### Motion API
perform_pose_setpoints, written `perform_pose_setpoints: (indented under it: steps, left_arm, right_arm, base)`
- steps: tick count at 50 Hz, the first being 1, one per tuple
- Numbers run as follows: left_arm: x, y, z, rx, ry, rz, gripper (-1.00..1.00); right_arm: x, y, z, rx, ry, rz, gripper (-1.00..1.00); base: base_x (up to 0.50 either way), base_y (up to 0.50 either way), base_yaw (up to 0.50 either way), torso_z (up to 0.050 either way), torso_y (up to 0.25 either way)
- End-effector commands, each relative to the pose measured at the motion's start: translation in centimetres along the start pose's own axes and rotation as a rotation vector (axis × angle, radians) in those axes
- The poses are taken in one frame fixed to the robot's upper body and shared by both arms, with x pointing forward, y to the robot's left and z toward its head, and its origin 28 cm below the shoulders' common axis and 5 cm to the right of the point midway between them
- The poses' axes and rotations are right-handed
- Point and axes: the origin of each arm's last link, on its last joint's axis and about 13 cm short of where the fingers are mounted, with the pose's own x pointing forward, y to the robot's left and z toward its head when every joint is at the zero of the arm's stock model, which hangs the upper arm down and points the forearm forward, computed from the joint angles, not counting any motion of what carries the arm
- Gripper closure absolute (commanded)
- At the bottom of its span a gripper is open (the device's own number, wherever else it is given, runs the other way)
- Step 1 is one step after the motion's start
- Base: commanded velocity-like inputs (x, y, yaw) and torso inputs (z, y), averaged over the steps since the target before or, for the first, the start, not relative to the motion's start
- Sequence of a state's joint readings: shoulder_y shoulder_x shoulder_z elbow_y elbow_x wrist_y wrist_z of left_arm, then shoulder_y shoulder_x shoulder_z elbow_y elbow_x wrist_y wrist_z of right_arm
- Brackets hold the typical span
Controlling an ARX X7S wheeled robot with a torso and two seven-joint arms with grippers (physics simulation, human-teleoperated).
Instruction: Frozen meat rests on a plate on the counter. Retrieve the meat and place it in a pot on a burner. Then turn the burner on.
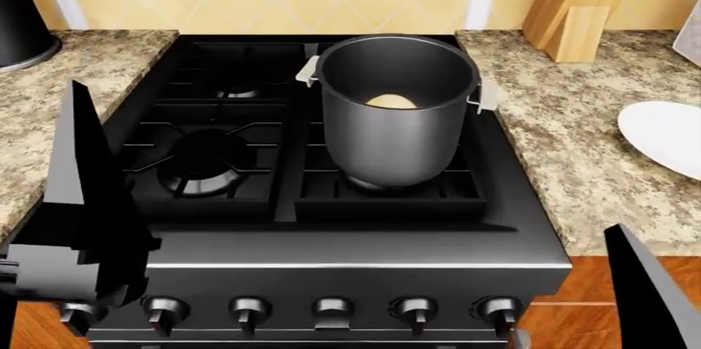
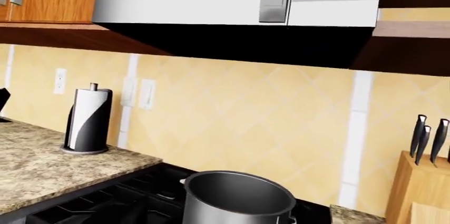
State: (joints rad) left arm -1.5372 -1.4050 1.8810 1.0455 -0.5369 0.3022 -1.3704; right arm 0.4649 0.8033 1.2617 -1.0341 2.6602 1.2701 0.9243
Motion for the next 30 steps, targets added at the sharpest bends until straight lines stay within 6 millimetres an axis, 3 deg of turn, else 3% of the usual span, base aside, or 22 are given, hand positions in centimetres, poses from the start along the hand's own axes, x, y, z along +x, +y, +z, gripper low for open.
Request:
perform_pose_setpoints:
  steps: [1,18,30]
  left_arm:
    - [-1.2,0.1,-0.2,0.009,-0.043,0.017,-1.0]
    - [-4.9,-0.1,-1.2,0.016,-0.119,0.039,-1.0]
    - [-6.6,-0.3,-1.4,0.021,-0.13,0.075,-1.0]
  right_arm:
    - [-1.0,0.9,-1.2,0.036,-0.072,-0.006,-1.0]
    - [-2.5,2.9,-4.5,0.135,-0.191,-0.011,-1.0]
    - [-3.4,3.8,-5.0,0.183,-0.233,-0.014,-1.0]
  base:
    - [0.0,0.0,0.0,0.0,0.0]
    - [0.0,0.0,0.0,0.0,0.0]
    - [-0.1,0.0,0.0,0.0,0.0]
